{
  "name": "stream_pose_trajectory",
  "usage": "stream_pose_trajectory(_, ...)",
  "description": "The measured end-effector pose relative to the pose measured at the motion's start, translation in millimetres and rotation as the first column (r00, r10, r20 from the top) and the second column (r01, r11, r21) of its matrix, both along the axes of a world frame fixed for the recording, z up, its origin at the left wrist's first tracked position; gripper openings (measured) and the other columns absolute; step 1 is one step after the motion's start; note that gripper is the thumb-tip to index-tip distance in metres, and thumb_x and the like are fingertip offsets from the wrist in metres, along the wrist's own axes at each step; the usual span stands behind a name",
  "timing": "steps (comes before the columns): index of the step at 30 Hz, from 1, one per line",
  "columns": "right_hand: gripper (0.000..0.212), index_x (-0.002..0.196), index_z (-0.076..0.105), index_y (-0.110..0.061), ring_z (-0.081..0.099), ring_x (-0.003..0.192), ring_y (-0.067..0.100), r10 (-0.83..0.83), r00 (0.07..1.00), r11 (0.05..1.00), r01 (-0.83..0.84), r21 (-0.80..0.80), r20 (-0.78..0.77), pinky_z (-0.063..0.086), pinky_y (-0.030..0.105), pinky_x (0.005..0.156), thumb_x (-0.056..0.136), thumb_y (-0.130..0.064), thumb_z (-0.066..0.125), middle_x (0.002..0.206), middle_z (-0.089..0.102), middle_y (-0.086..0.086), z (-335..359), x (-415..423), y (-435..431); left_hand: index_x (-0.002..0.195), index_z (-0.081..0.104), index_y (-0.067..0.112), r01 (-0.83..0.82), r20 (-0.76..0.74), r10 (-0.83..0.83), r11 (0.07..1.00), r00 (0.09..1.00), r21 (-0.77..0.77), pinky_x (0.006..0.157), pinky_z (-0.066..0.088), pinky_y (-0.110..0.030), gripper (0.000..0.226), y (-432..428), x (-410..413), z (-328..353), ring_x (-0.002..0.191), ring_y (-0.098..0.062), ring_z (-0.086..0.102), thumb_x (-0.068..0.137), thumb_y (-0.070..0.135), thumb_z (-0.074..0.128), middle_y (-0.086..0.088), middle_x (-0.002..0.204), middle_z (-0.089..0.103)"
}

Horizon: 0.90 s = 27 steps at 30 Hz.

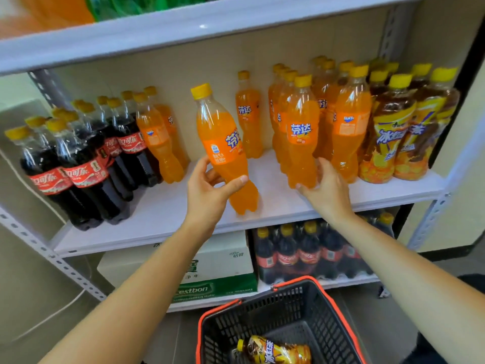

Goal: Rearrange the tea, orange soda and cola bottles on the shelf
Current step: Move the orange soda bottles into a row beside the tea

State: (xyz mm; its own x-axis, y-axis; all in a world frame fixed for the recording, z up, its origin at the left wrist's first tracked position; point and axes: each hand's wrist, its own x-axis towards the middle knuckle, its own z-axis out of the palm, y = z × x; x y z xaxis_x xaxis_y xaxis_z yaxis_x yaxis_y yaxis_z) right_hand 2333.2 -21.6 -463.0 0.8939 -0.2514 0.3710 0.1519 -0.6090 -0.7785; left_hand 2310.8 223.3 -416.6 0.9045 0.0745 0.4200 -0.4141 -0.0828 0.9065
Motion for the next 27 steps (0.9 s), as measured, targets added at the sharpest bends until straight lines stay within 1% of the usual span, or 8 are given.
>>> stream_pose_trajectory(2, 0.065, 0.138, 0.051, -0.019, 0.061, 0.118, 0.033, 0.004, 1.000, 1.000, -0.005, -0.021, -0.007, 0.052, 0.046, 0.093, 0.083, -0.032, 0.083, 0.129, 0.065, 0.006, -1.4, 5.2, -0.4, 0.121, 0.059, 0.021, -0.015, -0.018, 0.015, 1.000, 1.000, 0.012, 0.076, 0.058, -0.021, 0.055, -4.7, 21.0, 2.7, 0.097, -0.014, 0.074, 0.076, 0.008, 0.089, 0.007, 0.102, 0.078)
stream_pose_trajectory(4, 0.067, 0.141, 0.049, -0.020, 0.060, 0.120, 0.033, -0.008, 1.000, 0.999, 0.008, -0.048, -0.009, 0.050, 0.044, 0.093, 0.085, -0.034, 0.082, 0.132, 0.064, 0.005, -3.6, 7.4, 0.8, 0.121, 0.058, 0.019, -0.029, -0.044, 0.030, 0.999, 0.999, 0.024, 0.073, 0.058, -0.020, 0.057, -9.6, 43.2, 1.4, 0.094, -0.011, 0.074, 0.075, 0.005, 0.088, 0.007, 0.099, 0.077)
stream_pose_trajectory(9, 0.073, 0.149, 0.040, -0.023, 0.056, 0.128, 0.032, -0.026, 1.000, 0.997, 0.025, -0.073, -0.010, 0.051, 0.049, 0.100, 0.088, -0.039, 0.077, 0.145, 0.055, 0.002, -8.9, 7.6, 2.3, 0.131, 0.050, 0.020, -0.076, -0.074, 0.080, 0.996, 0.994, 0.046, 0.069, 0.058, -0.017, 0.062, -24.9, 92.5, -9.8, 0.092, -0.006, 0.071, 0.081, 0.010, 0.085, 0.007, 0.107, 0.071)
stream_pose_trajectory(13, 0.077, 0.153, 0.036, -0.023, 0.053, 0.132, 0.032, -0.046, 0.999, 0.994, 0.045, -0.100, -0.009, 0.051, 0.053, 0.102, 0.090, -0.042, 0.076, 0.152, 0.049, 0.002, -11.8, 7.8, 1.9, 0.137, 0.046, 0.012, -0.110, -0.048, 0.116, 0.988, 0.992, 0.109, 0.071, 0.058, -0.020, 0.067, -38.2, 126.3, -13.4, 0.091, -0.003, 0.066, 0.082, 0.010, 0.084, 0.003, 0.110, 0.067)
stream_pose_trajectory(15, 0.078, 0.153, 0.034, -0.023, 0.053, 0.133, 0.032, -0.055, 0.998, 0.992, 0.055, -0.113, -0.005, 0.052, 0.053, 0.102, 0.090, -0.043, 0.075, 0.153, 0.048, 0.002, -12.4, 7.5, 2.8, 0.139, 0.044, 0.012, -0.114, -0.056, 0.125, 0.980, 0.991, 0.166, 0.077, 0.059, -0.028, 0.072, -43.0, 139.3, -13.4, 0.094, -0.010, 0.064, 0.081, 0.008, 0.085, -0.003, 0.114, 0.064)
stream_pose_trajectory(18, 0.078, 0.154, 0.033, -0.024, 0.052, 0.134, 0.031, -0.064, 0.998, 0.988, 0.064, -0.140, 0.005, 0.052, 0.051, 0.102, 0.090, -0.044, 0.074, 0.156, 0.045, 0.001, -13.3, 7.2, 3.3, 0.140, 0.042, 0.017, -0.118, -0.071, 0.136, 0.968, 0.988, 0.221, 0.085, 0.058, -0.034, 0.075, -50.4, 153.6, -16.6, 0.100, -0.017, 0.063, 0.080, 0.005, 0.085, -0.002, 0.118, 0.060)
stream_pose_trajectory(24, 0.079, 0.155, 0.031, -0.022, 0.052, 0.135, 0.030, -0.079, 0.997, 0.982, 0.081, -0.170, 0.017, 0.050, 0.049, 0.104, 0.091, -0.044, 0.073, 0.159, 0.042, 0.001, -14.9, 6.2, 4.6, 0.140, 0.044, 0.016, -0.125, -0.111, 0.155, 0.963, 0.982, 0.239, 0.091, 0.058, -0.040, 0.071, -56.6, 168.7, -19.4, 0.107, -0.020, 0.062, 0.082, 0.010, 0.085, -0.002, 0.122, 0.061)
stream_pose_trajectory(27, 0.080, 0.156, 0.030, -0.022, 0.055, 0.132, 0.029, -0.082, 0.997, 0.978, 0.082, -0.192, 0.012, 0.050, 0.048, 0.102, 0.092, -0.045, 0.072, 0.158, 0.043, 0.001, -15.4, 6.1, 5.1, 0.141, 0.046, 0.012, -0.064, -0.167, 0.111, 0.963, 0.980, 0.261, 0.094, 0.056, -0.040, 0.073, -49.2, 165.9, -22.2, 0.115, -0.023, 0.061, 0.080, 0.008, 0.085, -0.007, 0.131, 0.061)
